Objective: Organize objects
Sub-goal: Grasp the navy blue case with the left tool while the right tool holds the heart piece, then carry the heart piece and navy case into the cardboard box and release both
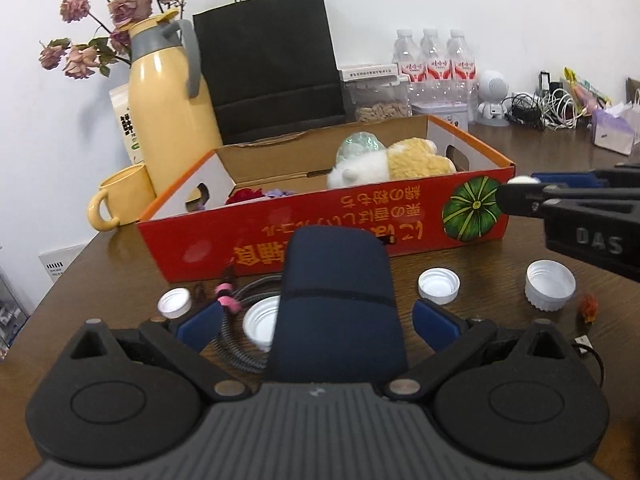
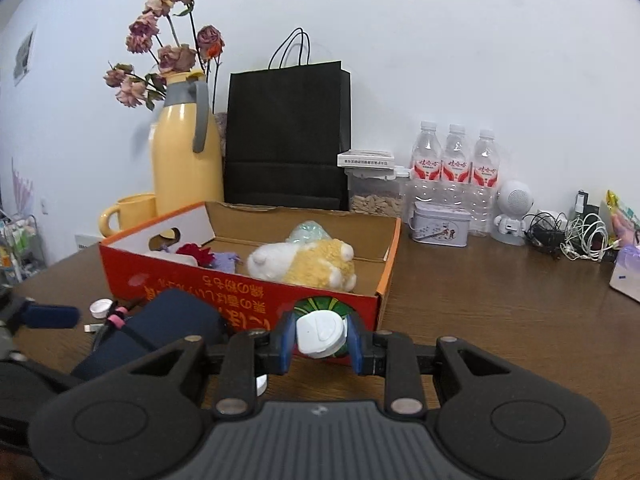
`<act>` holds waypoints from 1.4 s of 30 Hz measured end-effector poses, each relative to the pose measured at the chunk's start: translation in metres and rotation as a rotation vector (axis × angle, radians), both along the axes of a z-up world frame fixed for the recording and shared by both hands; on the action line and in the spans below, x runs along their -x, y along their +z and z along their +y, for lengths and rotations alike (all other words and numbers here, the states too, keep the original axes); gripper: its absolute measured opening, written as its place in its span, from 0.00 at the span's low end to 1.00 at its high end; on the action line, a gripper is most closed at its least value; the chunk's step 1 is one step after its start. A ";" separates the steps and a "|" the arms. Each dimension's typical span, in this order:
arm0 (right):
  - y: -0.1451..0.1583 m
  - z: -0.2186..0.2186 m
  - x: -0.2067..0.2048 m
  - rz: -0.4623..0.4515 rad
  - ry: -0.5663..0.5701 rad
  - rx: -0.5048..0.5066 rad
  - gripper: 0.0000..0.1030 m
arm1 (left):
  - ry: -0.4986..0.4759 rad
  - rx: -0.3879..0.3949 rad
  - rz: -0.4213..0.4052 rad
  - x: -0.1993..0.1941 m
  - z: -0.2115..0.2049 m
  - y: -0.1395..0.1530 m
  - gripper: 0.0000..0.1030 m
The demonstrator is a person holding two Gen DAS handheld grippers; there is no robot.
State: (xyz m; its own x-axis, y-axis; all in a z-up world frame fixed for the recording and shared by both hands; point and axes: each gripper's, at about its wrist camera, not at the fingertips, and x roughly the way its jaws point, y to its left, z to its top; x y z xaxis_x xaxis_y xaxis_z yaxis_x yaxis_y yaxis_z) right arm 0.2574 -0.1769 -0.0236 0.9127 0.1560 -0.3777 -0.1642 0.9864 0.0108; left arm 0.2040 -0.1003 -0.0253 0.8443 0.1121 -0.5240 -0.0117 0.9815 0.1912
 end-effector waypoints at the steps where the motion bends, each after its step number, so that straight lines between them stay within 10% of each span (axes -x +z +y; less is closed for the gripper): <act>1: 0.000 0.000 0.002 -0.007 0.002 -0.003 0.25 | 0.005 -0.009 -0.002 -0.002 -0.002 -0.002 1.00; 8: -0.002 0.003 0.007 -0.011 0.008 0.006 0.25 | 0.030 -0.062 0.001 -0.015 -0.014 -0.010 0.99; 12: -0.002 0.003 0.008 -0.007 0.007 0.006 0.25 | 0.004 -0.041 0.029 -0.018 -0.014 -0.014 0.70; 15: -0.003 0.003 0.008 -0.003 0.007 0.006 0.25 | -0.003 -0.023 0.023 -0.016 -0.012 -0.013 0.66; 42: 0.008 0.017 0.005 -0.038 0.047 0.020 0.25 | -0.093 0.215 -0.152 0.006 0.050 0.059 0.63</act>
